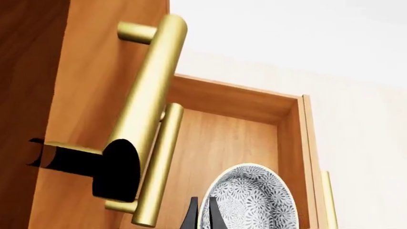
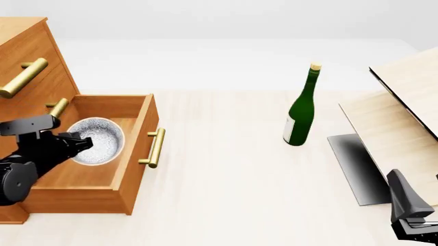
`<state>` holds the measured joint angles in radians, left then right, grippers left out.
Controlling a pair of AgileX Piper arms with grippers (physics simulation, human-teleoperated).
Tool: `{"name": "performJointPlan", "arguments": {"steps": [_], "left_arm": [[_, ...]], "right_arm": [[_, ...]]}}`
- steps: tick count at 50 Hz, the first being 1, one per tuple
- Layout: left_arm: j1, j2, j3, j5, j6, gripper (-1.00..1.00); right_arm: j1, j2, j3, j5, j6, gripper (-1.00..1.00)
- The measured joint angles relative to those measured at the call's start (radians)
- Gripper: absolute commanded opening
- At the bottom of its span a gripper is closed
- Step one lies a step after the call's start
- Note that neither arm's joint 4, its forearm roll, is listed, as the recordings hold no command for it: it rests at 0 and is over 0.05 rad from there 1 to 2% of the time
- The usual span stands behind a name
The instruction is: Put the bowl in the bottom drawer of the cabinet and close it.
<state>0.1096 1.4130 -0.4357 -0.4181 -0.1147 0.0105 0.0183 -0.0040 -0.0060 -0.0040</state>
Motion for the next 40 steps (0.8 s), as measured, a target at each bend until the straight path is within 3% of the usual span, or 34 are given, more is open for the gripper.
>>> {"name": "performJointPlan", "arguments": {"steps": [40], "left_arm": [[0.025, 0.061, 0.013, -0.038, 0.016, -1.00]], "right_arm": [[0.000, 0.000, 0.000, 0.000, 0.000, 1.00]]}}
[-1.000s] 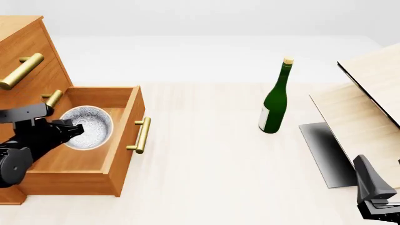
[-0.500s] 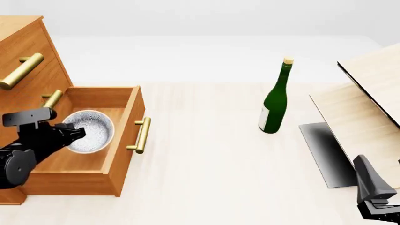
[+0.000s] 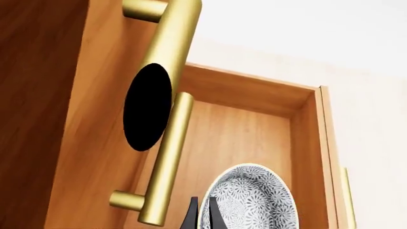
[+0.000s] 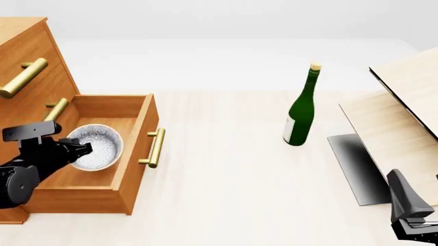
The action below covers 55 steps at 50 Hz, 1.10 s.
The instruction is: Put the bowl in the bottom drawer of the cabinet and close it.
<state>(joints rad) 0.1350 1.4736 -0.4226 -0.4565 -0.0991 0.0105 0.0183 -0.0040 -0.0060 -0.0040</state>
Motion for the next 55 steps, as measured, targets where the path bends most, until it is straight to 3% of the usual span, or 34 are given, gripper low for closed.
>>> {"name": "performJointPlan", "arguments": {"steps": [29, 30, 55], "left_arm": [[0.009, 0.053, 0.000, -0.025, 0.007, -1.00], [0.009, 0.054, 0.000, -0.025, 0.008, 1.00], [0.016, 0.058, -0.002, -0.029, 0.016, 1.00]], "right_arm": [[0.011, 0.026, 0.001, -0.016, -0.003, 1.00], [0.012, 0.027, 0.001, -0.017, -0.003, 1.00], [0.017, 0.041, 0.001, -0.025, -0.005, 1.00]]}}
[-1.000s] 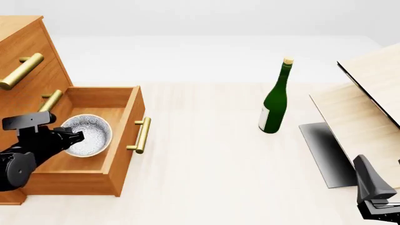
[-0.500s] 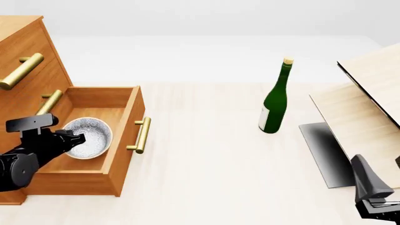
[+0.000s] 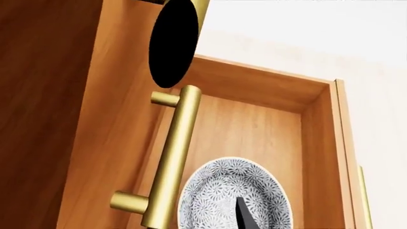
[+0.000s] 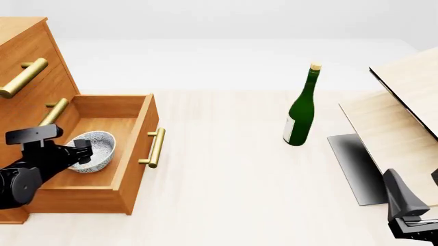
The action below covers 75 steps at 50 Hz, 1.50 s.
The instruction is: Put the bowl in the bottom drawer of the cabinet and close it.
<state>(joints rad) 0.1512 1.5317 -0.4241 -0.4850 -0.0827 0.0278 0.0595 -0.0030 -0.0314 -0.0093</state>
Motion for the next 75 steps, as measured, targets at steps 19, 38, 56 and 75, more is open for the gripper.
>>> {"name": "performJointPlan", "arguments": {"steps": [19, 38, 56, 75], "left_arm": [[0.009, -0.051, 0.022, 0.013, 0.011, 1.00], [0.002, -0.121, 0.046, 0.045, 0.014, 1.00], [-0.004, -0.226, 0.076, 0.102, 0.014, 1.00], [-0.023, -0.344, 0.103, 0.175, 0.006, 1.00]], "right_arm": [[0.001, 0.002, 0.000, -0.001, 0.000, 1.00], [0.001, 0.003, 0.000, -0.002, 0.000, 1.00], [0.002, 0.004, 0.000, -0.003, 0.000, 1.00], [0.003, 0.006, 0.000, -0.004, 0.000, 1.00]]}}
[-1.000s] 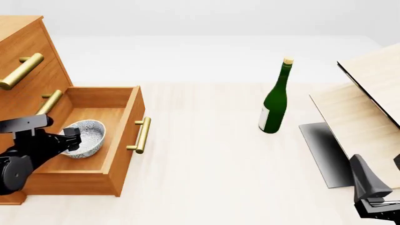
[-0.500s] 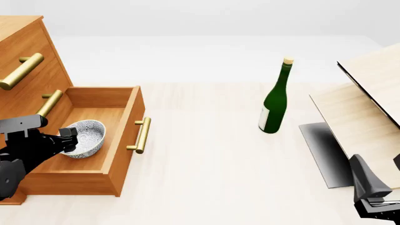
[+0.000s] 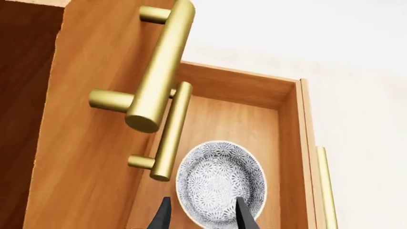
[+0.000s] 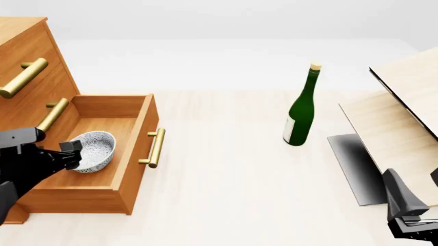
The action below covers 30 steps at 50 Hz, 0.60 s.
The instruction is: Put the bowl in the bottom drawer of the cabinet and close it.
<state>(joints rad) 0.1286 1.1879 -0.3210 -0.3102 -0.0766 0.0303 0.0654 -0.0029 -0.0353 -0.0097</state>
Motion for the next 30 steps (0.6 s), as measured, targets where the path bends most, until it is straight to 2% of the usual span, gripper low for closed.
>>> {"name": "performJointPlan", "arguments": {"steps": [30], "left_arm": [[-0.072, -0.208, -0.003, 0.142, -0.002, 1.00]], "right_arm": [[0.001, 0.002, 0.000, -0.001, 0.000, 1.00]]}}
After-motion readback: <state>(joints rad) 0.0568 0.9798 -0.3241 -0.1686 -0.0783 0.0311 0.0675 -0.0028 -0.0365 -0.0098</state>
